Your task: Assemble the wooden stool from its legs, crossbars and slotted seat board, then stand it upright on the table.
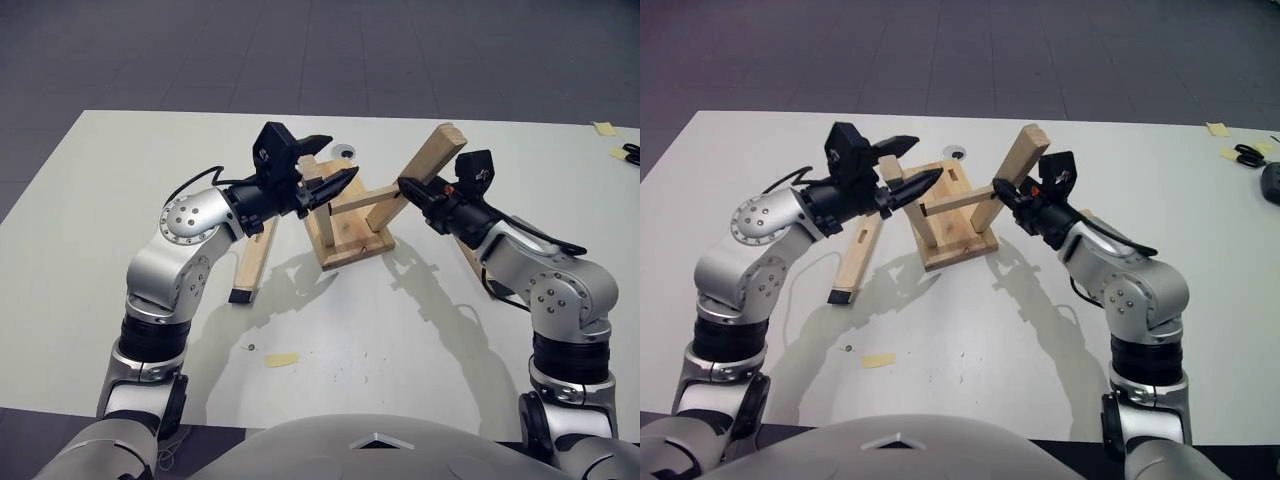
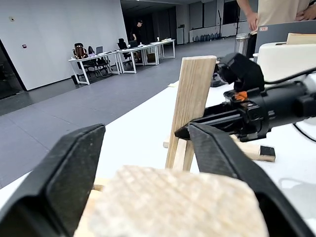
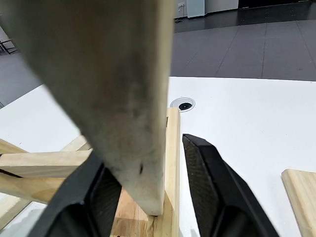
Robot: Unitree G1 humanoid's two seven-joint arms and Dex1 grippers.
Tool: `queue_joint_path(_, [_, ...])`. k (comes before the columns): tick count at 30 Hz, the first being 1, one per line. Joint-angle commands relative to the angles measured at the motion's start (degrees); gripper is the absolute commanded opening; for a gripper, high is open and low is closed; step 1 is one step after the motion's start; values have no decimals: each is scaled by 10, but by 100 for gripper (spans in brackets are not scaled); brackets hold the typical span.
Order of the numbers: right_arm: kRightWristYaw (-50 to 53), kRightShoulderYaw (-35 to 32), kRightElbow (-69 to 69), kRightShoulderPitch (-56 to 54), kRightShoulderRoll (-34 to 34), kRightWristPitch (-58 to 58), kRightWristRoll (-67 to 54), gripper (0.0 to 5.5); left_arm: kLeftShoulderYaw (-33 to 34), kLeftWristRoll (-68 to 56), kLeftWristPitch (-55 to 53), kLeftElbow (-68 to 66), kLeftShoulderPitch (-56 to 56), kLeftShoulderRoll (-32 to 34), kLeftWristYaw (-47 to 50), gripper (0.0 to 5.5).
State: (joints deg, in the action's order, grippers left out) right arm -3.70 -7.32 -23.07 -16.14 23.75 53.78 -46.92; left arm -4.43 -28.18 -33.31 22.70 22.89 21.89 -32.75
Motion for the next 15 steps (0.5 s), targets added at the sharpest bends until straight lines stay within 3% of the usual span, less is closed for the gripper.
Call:
queue_joint_path(1, [1,-44,-4,-39,-10,8,-31,274,42,-49,-33,20,36,-1,7,392])
queue_joint_path(10, [22,-150,11,-134,-14,-1,-178,427,137,-188,-76,48,128,-22,70,540])
queue_joint_path(15, [15,-138,51,-233,4,-62,-121,494,134,-182,-64,40,226,-32,129,540])
